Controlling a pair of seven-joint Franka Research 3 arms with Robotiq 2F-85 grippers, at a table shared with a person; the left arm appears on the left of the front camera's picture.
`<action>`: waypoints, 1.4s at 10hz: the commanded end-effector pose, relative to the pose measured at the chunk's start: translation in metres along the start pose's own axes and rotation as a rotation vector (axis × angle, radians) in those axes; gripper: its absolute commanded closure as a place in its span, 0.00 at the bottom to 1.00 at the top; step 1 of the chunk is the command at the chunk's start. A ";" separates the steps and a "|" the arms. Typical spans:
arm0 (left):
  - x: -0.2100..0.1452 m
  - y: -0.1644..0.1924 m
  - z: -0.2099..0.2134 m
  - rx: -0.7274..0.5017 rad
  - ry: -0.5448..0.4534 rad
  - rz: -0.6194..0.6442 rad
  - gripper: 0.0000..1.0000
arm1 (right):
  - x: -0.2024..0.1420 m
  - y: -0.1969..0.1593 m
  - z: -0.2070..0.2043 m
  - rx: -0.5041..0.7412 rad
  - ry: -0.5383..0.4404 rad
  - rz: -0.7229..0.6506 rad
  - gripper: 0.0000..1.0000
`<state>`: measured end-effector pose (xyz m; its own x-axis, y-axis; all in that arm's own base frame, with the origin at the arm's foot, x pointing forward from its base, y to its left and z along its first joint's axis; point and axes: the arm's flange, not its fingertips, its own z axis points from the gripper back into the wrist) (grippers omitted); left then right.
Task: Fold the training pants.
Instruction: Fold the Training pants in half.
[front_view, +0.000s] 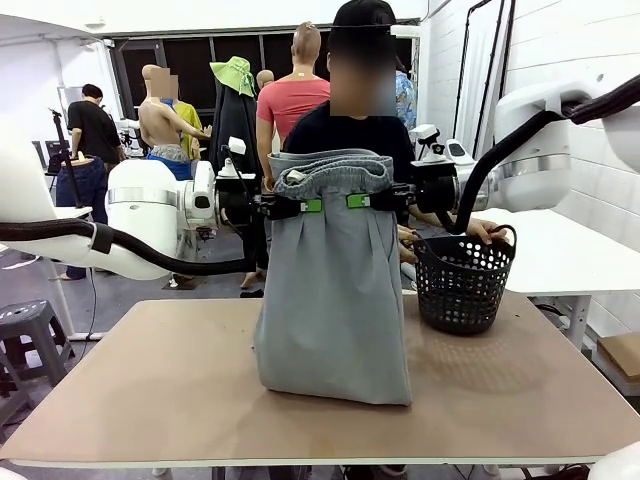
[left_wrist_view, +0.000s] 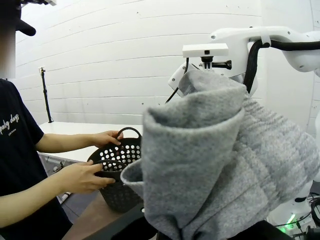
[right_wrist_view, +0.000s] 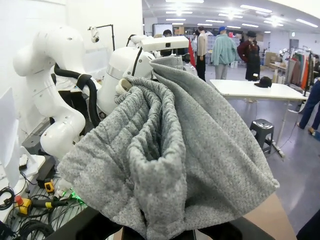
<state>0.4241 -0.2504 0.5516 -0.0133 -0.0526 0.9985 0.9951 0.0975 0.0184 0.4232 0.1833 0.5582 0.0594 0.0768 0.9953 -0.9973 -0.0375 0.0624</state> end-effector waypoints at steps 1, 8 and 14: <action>0.012 0.017 0.002 -0.004 -0.025 0.015 1.00 | 0.015 -0.010 -0.002 0.010 0.025 0.014 1.00; 0.005 0.011 0.001 0.005 -0.014 0.001 1.00 | 0.015 -0.013 -0.002 0.002 0.020 0.030 1.00; 0.052 0.116 -0.010 0.038 0.053 -0.044 1.00 | 0.066 -0.116 -0.013 -0.034 0.082 0.150 1.00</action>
<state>0.5164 -0.2445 0.5812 -0.0457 -0.0772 0.9960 0.9913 0.1193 0.0548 0.5180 0.1930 0.5986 -0.0544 0.1435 0.9881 -0.9985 -0.0148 -0.0528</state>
